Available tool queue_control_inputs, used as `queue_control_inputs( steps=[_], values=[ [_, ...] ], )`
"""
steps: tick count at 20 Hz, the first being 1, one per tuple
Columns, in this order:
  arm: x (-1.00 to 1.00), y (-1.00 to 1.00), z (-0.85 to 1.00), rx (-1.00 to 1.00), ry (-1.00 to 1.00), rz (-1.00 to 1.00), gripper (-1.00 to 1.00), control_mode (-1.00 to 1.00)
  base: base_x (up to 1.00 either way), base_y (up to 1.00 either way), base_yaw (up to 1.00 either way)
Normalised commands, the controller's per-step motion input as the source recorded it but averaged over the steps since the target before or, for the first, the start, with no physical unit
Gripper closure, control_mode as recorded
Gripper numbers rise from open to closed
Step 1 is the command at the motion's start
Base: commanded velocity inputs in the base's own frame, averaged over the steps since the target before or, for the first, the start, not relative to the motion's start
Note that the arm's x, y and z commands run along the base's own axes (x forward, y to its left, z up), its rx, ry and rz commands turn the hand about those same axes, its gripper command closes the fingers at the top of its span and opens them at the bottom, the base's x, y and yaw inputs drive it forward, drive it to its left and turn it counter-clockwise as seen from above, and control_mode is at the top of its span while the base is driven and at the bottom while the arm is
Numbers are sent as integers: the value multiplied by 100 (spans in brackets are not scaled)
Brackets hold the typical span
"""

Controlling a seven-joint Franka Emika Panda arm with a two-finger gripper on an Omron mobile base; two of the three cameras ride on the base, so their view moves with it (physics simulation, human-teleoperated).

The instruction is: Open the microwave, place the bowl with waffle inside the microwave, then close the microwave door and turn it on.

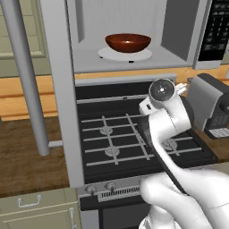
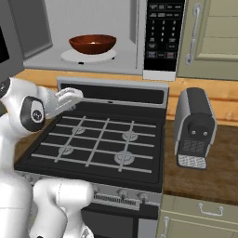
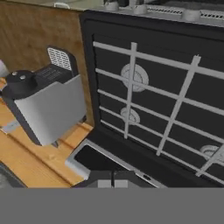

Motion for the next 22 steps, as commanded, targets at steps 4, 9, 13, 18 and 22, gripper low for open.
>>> queue_control_inputs(
  steps=[4,9,13,18,22],
  values=[
    [1,14,-26,-46,-9,-10,100,-100,0,0,0],
    [-14,72,-19,-31,-10,-13,100,-100,0,0,0],
    [-36,82,-17,-24,-13,-17,100,-100,0,0,0],
    [-39,81,-16,-23,-13,-14,100,-100,0,0,0],
    [-34,92,-3,-29,-18,-9,100,-100,0,0,0]
  ],
)
